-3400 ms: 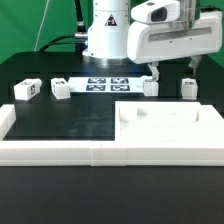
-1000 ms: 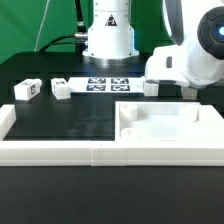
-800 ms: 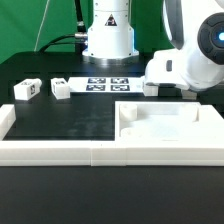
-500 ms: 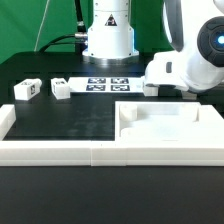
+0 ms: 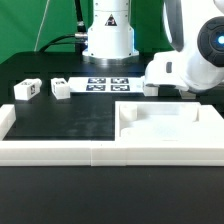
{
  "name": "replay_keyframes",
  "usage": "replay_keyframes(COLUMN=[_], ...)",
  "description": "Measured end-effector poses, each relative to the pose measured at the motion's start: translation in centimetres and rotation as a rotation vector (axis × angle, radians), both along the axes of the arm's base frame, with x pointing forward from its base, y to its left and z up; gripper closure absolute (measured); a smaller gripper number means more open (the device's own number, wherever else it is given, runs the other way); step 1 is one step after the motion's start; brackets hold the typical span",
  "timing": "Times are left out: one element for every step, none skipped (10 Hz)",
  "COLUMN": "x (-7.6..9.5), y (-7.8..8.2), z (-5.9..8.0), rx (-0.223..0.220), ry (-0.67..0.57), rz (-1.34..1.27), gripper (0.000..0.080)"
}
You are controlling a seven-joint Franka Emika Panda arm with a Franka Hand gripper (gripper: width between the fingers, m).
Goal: Assemble one leg
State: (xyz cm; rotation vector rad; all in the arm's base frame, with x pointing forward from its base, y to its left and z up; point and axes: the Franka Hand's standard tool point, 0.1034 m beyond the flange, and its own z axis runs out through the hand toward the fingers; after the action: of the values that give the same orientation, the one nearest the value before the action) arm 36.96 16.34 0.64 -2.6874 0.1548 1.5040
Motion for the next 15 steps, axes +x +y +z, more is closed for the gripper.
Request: replay_keyframes(x=[0.0, 0.0, 0.0, 0.0, 0.0, 0.4, 1.1, 1.6, 1.8, 2.1, 2.0, 2.0, 2.8, 3.4, 3.4], y=[0.0, 0.0, 0.0, 0.0, -0.1, -0.4, -0.6, -0.9, -0.9, -0.8, -0.8, -0.8, -0.5, -0.3, -0.3], z=[0.0, 0.0, 0.0, 0.0, 0.2, 2.0, 3.6, 4.9, 6.0, 5.7, 5.6, 5.6, 5.2, 5.2, 5.3], rx=[0.000, 0.000, 0.000, 0.000, 0.002, 0.008, 0.006, 0.003, 0.002, 0.003, 0.003, 0.003, 0.002, -0.003, -0.009], ry=[0.000, 0.000, 0.000, 0.000, 0.006, 0.035, 0.031, 0.017, 0.016, -0.012, -0.012, -0.014, -0.084, -0.199, -0.288], rz=[0.000, 0.000, 0.000, 0.000, 0.002, 0.011, 0.007, 0.002, 0.006, 0.004, 0.004, 0.004, -0.004, -0.015, -0.020], gripper=[0.0515, 0.0515, 0.0515, 0.0515, 0.0515, 0.0515, 0.0515, 0.0515, 0.0515, 0.0515, 0.0515, 0.0515, 0.0515, 0.0514, 0.0514])
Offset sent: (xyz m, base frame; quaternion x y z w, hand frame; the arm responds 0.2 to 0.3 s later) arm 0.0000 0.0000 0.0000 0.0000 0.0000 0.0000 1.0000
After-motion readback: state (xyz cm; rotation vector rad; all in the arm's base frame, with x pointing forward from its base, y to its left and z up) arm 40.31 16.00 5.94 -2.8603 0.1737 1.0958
